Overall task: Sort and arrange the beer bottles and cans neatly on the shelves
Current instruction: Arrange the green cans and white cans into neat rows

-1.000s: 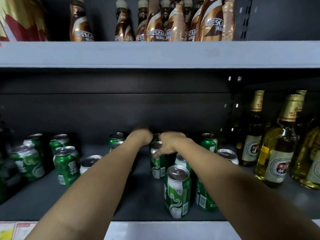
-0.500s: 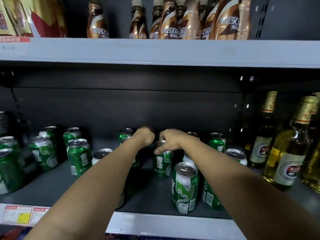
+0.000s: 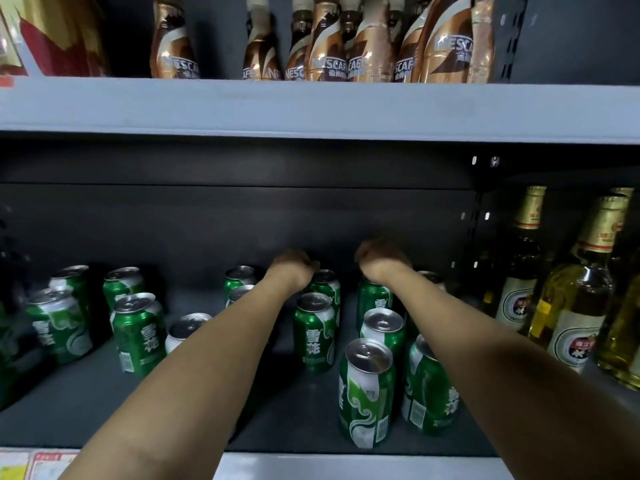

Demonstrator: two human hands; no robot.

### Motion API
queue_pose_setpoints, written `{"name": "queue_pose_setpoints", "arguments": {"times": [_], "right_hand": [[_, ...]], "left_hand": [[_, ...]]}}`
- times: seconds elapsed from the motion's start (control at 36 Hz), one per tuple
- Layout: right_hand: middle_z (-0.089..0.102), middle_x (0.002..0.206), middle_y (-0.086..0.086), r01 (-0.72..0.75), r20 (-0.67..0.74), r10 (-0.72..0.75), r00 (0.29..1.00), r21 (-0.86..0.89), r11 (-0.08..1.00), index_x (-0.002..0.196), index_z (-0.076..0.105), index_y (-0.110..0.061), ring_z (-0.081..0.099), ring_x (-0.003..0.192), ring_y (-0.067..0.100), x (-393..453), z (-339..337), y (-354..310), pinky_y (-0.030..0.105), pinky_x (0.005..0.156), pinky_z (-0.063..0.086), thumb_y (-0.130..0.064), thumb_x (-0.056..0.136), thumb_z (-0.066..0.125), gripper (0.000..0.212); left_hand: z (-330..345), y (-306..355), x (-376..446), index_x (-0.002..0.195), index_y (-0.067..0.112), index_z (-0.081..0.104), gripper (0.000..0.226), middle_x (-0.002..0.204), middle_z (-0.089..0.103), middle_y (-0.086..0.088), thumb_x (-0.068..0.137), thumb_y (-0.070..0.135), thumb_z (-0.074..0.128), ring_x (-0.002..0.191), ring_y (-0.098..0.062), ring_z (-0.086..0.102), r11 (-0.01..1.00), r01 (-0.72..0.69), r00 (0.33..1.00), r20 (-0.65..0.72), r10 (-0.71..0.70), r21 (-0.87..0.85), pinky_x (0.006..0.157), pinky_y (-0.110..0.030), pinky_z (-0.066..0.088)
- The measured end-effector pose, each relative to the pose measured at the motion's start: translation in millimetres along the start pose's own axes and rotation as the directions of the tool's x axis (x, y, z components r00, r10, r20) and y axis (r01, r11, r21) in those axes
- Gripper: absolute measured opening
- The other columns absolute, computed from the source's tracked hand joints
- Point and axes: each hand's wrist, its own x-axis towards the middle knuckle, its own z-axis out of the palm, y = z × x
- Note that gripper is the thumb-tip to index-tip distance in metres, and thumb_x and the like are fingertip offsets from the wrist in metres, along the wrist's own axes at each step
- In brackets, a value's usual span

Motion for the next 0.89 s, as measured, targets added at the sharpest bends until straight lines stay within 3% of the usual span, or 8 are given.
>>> {"name": "queue_pose_setpoints", "arguments": {"times": [0.17,0.25,0.36,0.44,0.53,0.61,0.72,0.89], "right_hand": [[0.054,0.138,0.01,0.129,0.108,-0.114,0.988,-0.143,0.981,0.125,0.063,-0.017,0.051,0.125,0.033,2,10,0,0.042,0.104,0.043,-0.015,0.092,0.048,0.037],[0.053,0.14,0.009,0.132,0.11,-0.113,0.987,-0.181,0.975,0.127,0.061,-0.019,0.05,0.127,0.032,4,10,0,0.043,0.105,0.041,-0.015,0.092,0.046,0.038],[0.056,0.135,0.01,0.153,0.104,-0.135,0.985,-0.184,0.971,0.123,0.064,-0.018,0.053,0.123,0.033,4,7,1,0.042,0.101,0.045,-0.016,0.092,0.047,0.035],[0.063,0.121,0.009,0.22,0.192,-0.2,0.961,-0.09,0.971,0.11,0.069,-0.013,0.059,0.11,0.03,-3,5,-4,0.039,0.094,0.05,-0.015,0.087,0.054,0.028],[0.062,0.101,0.005,0.267,0.388,-0.249,0.888,0.008,0.964,0.111,0.065,-0.005,0.056,0.095,0.021,-15,5,-11,0.032,0.081,0.046,-0.016,0.085,0.063,0.028],[0.058,0.107,0.001,0.291,0.496,-0.254,0.83,0.003,0.957,0.124,0.054,-0.009,0.057,0.101,0.02,-23,9,-19,0.035,0.091,0.048,-0.038,0.079,0.076,0.058],[0.057,0.112,-0.004,0.363,0.42,-0.326,0.847,-0.007,0.932,0.127,0.052,-0.014,0.056,0.104,0.017,-31,20,-29,0.032,0.094,0.046,-0.051,0.072,0.079,0.071],[0.062,0.118,0.0,0.42,0.339,-0.322,0.884,-0.273,0.866,0.117,0.061,-0.015,0.056,0.112,0.023,-42,19,-40,0.039,0.09,0.035,-0.061,0.073,0.073,0.065]], "left_hand": [[16,9,22,0.137,0.011,0.052,0.066,0.139,0.051,-0.008,0.082,0.042,0.074,0.126,-0.026,0.048,0.997,0.001,0.981,0.192,0.014,-0.081,0.105,-0.036,0.041],[18,8,27,0.128,0.009,0.058,0.065,0.129,0.058,-0.007,0.077,0.043,0.078,0.118,-0.026,0.052,0.999,-0.005,0.988,0.155,-0.001,0.036,0.099,-0.035,0.045],[20,4,29,0.119,0.008,0.064,0.059,0.121,0.063,-0.008,0.073,0.041,0.082,0.112,-0.026,0.056,1.0,-0.014,0.99,0.14,0.013,0.008,0.097,-0.038,0.048],[18,5,24,0.117,0.008,0.064,0.056,0.116,0.064,-0.009,0.072,0.034,0.084,0.109,-0.027,0.059,1.0,-0.001,0.992,0.123,0.002,-0.009,0.093,-0.038,0.051],[18,5,21,0.117,0.008,0.064,0.045,0.117,0.065,-0.011,0.076,0.018,0.079,0.106,-0.028,0.061,0.997,0.014,0.99,0.139,-0.003,-0.076,0.09,-0.038,0.053],[16,5,17,0.123,0.008,0.06,0.04,0.125,0.06,-0.011,0.084,0.012,0.068,0.112,-0.029,0.057,0.994,0.015,0.996,0.089,-0.006,-0.106,0.095,-0.039,0.05],[7,4,6,0.125,0.007,0.059,0.031,0.131,0.058,-0.015,0.096,0.014,0.049,0.117,-0.032,0.055,0.999,0.014,0.996,-0.092,-0.017,-0.036,0.087,-0.029,0.043],[0,0,-14,0.116,0.003,0.061,0.028,0.128,0.059,-0.019,0.095,0.011,0.045,0.116,-0.036,0.055,0.999,-0.005,0.982,-0.188,-0.003,-0.04,0.088,-0.032,0.042]]}}
